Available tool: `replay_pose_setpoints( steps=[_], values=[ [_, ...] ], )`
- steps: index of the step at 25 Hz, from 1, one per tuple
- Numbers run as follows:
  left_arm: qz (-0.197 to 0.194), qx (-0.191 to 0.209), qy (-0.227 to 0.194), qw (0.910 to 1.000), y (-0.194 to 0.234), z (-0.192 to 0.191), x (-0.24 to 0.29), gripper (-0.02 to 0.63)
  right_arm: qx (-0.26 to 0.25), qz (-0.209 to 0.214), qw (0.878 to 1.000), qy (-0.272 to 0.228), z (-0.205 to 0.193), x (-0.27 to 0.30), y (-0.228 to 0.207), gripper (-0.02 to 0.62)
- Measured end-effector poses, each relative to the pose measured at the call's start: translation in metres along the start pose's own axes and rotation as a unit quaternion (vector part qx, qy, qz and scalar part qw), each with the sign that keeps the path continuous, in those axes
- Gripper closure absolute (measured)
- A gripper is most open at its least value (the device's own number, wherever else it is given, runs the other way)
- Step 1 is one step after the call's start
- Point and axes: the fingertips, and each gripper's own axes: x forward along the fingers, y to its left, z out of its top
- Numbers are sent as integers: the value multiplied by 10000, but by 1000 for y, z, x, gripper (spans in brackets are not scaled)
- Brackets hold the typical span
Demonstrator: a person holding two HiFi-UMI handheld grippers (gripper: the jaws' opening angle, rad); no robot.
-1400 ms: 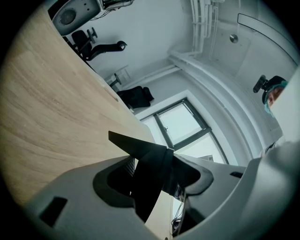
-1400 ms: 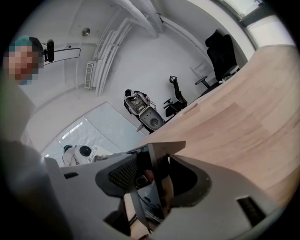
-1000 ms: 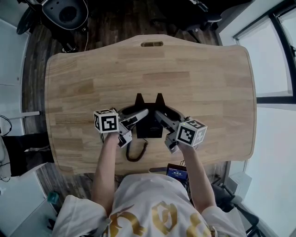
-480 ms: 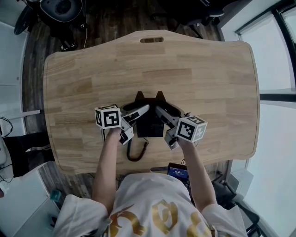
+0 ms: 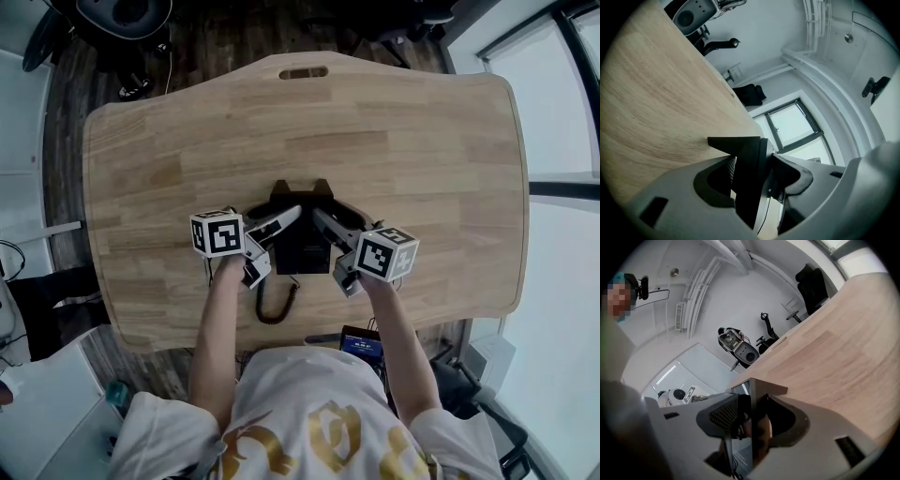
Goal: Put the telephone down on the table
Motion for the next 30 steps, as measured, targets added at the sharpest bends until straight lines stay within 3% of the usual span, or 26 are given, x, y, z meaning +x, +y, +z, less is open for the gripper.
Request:
replay_pose_setpoints(
  steps=[4, 8, 12, 16, 21, 24, 27, 30],
  values=[
    [124, 72, -128, 9998, 2, 2, -1, 370, 7, -7, 10000, 0, 1, 0, 0, 413],
    [610, 213, -285, 9975, 11, 4, -4, 301, -85, -91, 9999, 39, 2, 1, -1, 411],
    [912, 375, -331, 9946, 11, 5, -7, 299, -244, -238, 9994, 38, 1, 1, 0, 412],
    [1198, 799, -437, 9886, 9, 9, -13, 296, -307, -299, 9990, 95, 1, -6, -2, 423],
    [1373, 860, -574, 9851, 9, 13, -23, 290, -399, -390, 9984, 101, 4, -24, -7, 430],
    [1706, 1269, -994, 9721, 4, 26, -40, 291, -551, -661, 9962, -149, 12, -36, -9, 440],
    [1940, 1594, -1368, 9582, -6, 38, -58, 291, -796, -1017, 9899, -587, 25, -51, -6, 499],
    [2055, 1835, -1607, 9478, -21, 42, -72, 291, -1101, -1034, 9851, -826, 32, -61, 9, 574]
  ],
)
